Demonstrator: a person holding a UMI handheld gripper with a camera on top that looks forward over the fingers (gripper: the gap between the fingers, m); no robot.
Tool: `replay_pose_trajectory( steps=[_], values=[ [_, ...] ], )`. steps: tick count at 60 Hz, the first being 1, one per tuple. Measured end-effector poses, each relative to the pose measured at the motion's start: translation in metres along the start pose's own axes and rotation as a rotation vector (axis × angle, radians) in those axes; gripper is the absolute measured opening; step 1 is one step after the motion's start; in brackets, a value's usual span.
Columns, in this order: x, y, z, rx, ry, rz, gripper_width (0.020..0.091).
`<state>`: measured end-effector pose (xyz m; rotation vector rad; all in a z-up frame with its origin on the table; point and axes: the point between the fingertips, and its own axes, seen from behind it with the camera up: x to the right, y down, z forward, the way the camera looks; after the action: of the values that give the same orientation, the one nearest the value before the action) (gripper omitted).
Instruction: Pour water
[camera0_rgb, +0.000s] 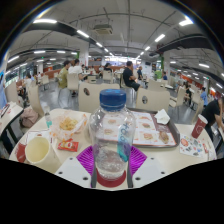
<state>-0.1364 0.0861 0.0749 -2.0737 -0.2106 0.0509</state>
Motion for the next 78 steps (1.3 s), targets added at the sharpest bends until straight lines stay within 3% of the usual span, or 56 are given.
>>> replay_pose_trajectory(
  steps=[4, 13, 21, 24, 28, 31, 34, 43, 59, 78],
  values=[
    [0.002, 0.023, 0.005, -0.047, 0.01, 0.024, 0.0421],
    [0.003, 0.023, 0.001, 0.025, 0.017, 0.04, 0.0467],
    [0.004, 0.025, 0.002, -0.004, 0.023, 0.055, 0.0556],
    [0.005, 0.032, -0.001, -0.057, 0.03, 0.059, 0.0652],
    [0.002, 0.038, -0.01, -0.107, 0.036, 0.077, 0.0865],
    [0.004, 0.036, -0.023, -0.124, 0.059, 0.087, 0.0819],
    [0.006, 0.031, -0.04, -0.138, 0.09, 0.086, 0.086],
    [-0.009, 0.023, -0.11, -0.202, 0.153, 0.102, 0.0862],
    [-0.064, 0.015, -0.211, -0.221, 0.174, 0.107, 0.0852],
    [-0.092, 0.019, -0.242, -0.223, 0.155, 0.098, 0.0849]
  ],
)
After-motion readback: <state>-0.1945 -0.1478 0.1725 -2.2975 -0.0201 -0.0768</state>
